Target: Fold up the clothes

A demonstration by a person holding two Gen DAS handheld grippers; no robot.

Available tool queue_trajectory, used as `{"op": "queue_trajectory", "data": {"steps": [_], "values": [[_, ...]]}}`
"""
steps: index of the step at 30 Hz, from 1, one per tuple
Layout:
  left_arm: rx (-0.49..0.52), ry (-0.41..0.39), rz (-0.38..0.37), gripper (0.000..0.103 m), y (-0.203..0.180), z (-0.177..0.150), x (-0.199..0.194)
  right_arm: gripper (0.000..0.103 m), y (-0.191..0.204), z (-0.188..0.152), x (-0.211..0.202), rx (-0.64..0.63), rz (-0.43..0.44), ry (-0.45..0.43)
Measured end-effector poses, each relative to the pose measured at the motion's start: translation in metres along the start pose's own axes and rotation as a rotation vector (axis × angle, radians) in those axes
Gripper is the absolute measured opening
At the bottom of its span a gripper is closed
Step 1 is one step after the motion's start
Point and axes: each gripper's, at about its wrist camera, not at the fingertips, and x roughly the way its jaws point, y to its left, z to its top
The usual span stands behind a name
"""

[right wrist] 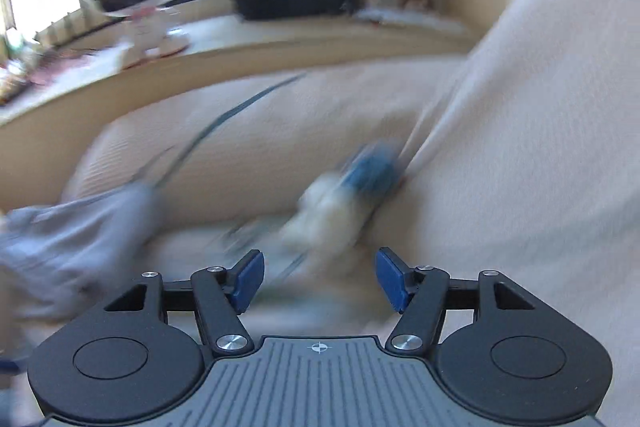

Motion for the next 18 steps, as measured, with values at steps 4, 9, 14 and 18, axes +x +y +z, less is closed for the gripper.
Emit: {"op": "queue_trajectory", "data": {"steps": [4, 9, 14, 18], "values": [[0.025, 0.027, -0.031, 0.084, -0.007, -0.01, 0.005, 0.063, 0.049, -0.077, -0.053, 0.019, 0.191, 0.136], [0.058, 0.003, -0.033, 0.075, -0.017, -0.024, -0.003, 0.064, 0.099, -0.151, -0.063, -0.031, 0.298, 0.335], [0.046, -0.031, -0.001, 0.065, -0.017, -0.036, -0.017, 0.065, 0.107, -0.151, -0.058, -0.032, 0.271, 0.372], [-0.034, -0.025, -0.067, 0.055, -0.008, -0.033, -0.015, 0.066, 0.129, -0.157, -0.071, -0.185, 0.308, 0.388]]}}
